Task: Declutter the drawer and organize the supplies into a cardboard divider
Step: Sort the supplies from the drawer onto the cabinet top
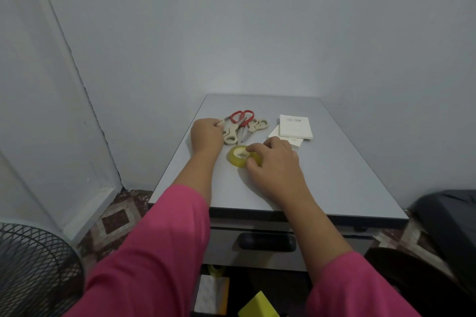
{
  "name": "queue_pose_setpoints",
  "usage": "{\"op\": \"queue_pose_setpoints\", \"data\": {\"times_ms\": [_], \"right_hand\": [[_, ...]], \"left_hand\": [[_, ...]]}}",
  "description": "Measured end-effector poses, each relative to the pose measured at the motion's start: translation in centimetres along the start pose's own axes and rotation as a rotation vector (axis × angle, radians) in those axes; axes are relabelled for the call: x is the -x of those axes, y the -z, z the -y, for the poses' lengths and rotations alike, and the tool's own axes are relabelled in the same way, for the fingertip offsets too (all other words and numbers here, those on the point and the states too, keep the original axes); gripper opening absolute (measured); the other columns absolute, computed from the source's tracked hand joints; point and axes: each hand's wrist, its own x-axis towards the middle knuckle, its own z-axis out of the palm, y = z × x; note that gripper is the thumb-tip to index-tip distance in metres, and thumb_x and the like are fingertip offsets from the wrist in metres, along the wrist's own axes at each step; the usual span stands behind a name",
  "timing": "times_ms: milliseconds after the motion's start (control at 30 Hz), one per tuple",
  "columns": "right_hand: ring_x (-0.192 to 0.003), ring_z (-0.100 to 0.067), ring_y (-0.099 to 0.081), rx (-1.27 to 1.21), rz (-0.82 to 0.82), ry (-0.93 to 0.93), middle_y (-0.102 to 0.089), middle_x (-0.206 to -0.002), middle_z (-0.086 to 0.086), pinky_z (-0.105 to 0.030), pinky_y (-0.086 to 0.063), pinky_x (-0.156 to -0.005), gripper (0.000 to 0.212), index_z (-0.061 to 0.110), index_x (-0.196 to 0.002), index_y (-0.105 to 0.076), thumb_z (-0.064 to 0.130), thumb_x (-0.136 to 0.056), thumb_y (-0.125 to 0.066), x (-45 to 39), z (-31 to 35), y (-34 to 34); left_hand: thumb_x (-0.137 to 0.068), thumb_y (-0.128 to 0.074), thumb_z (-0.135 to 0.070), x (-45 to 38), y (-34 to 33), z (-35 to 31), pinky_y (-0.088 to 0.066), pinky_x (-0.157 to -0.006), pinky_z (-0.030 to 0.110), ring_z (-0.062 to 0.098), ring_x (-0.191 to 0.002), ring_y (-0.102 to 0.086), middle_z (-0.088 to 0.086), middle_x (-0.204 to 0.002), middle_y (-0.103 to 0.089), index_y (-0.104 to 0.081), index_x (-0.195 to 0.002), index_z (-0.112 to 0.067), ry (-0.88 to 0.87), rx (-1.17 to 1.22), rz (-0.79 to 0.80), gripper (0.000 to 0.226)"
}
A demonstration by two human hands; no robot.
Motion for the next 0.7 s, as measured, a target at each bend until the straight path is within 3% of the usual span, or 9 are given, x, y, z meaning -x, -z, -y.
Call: {"op": "queue_pose_setpoints", "data": {"times_ms": [133, 233, 333, 433, 567, 700], "right_hand": [[-0.107, -0.016, -0.04, 0.002, -0.001, 0.005, -0.049, -0.108, 0.002, -0.033, -0.031, -0.088, 0.035, 0.029, -0.12, -0.062, 0.034, -0.091, -0.043, -0.15, 0.06, 0.01], [-0.106, -0.016, -0.04, 0.002, 0.001, 0.007, -0.049, -0.109, 0.002, -0.033, -0.031, -0.087, 0.036, 0.028, -0.121, -0.062, 0.034, -0.091, -0.043, -0.17, 0.06, -0.04], [-0.106, -0.017, -0.041, 0.009, -0.003, 0.007, -0.049, -0.108, 0.002, -0.033, -0.032, -0.087, 0.036, 0.028, -0.12, -0.062, 0.034, -0.091, -0.042, -0.17, 0.06, -0.08], [-0.105, -0.016, -0.04, 0.005, -0.005, 0.008, -0.049, -0.108, 0.002, -0.033, -0.032, -0.086, 0.036, 0.028, -0.12, -0.062, 0.034, -0.091, -0.042, -0.21, 0.09, -0.09], [-0.105, -0.016, -0.041, -0.002, -0.01, 0.011, -0.049, -0.106, 0.002, -0.032, -0.031, -0.085, 0.035, 0.028, -0.12, -0.063, 0.033, -0.091, -0.043, -0.19, 0.06, -0.12], [-0.106, -0.016, -0.041, 0.001, 0.0, 0.01, -0.049, -0.107, 0.002, -0.033, -0.033, -0.087, 0.036, 0.029, -0.121, -0.062, 0.034, -0.091, -0.042, -0.26, 0.12, -0.18]], "left_hand": [[-0.094, -0.053, -0.016, -0.35, -0.63, 0.23, -0.046, -0.094, 0.03, 0.024, -0.111, -0.057, 0.009, -0.118, -0.067, -0.07, -0.116, -0.015, -0.049, -0.137, 0.107, 0.027], [-0.097, -0.044, -0.019, -0.27, -0.61, 0.33, -0.04, -0.095, 0.029, 0.021, -0.11, -0.046, 0.011, -0.124, -0.057, -0.064, -0.124, -0.025, -0.054, -0.206, 0.142, 0.034], [-0.099, -0.037, -0.017, 0.02, -0.56, 0.08, -0.04, -0.101, 0.037, 0.028, -0.115, -0.046, 0.015, -0.127, -0.049, -0.055, -0.134, -0.028, -0.076, -0.299, 0.178, 0.04], [-0.1, -0.031, -0.019, 0.1, -0.55, -0.25, -0.037, -0.097, 0.04, 0.032, -0.119, -0.044, 0.015, -0.128, -0.051, -0.052, -0.135, -0.025, -0.082, -0.38, 0.18, 0.041], [-0.102, -0.026, -0.025, 0.06, -0.84, -0.43, -0.034, -0.092, 0.04, 0.03, -0.12, -0.039, 0.011, -0.123, -0.055, -0.055, -0.124, -0.014, -0.094, -0.442, 0.212, 0.038], [-0.101, -0.028, -0.027, -0.08, -0.84, -0.22, -0.034, -0.09, 0.038, 0.03, -0.117, -0.042, 0.013, -0.118, -0.058, -0.06, -0.119, -0.019, -0.086, -0.378, 0.212, 0.038]]}}
